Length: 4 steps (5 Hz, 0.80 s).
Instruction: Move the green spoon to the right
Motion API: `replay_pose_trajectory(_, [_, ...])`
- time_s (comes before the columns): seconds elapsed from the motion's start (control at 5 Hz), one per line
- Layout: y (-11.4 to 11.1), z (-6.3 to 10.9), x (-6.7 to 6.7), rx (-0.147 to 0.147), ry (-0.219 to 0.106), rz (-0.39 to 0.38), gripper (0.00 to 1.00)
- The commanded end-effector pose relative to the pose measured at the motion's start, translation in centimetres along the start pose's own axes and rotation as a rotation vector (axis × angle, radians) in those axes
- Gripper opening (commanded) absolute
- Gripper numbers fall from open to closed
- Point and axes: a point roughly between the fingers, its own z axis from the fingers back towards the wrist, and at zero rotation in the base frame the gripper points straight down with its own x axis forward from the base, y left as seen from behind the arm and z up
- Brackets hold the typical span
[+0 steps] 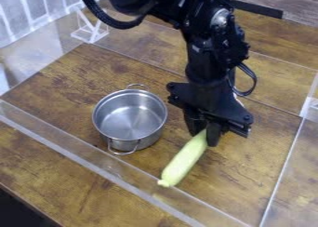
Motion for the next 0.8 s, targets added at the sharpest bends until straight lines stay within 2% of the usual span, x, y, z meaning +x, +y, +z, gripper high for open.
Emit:
replay_pose_trajectory(0.0, [0.1, 0.8, 0.1, 0.0, -0.041, 0.014, 0.0])
replay_pose_trajectory(0.2, [0.4, 1.1, 0.1, 0.006, -0.023, 0.018, 1.0])
replay_pose_trajectory(0.6, [1.2, 1.9, 0.3, 0.02, 0.002, 0.032, 1.0])
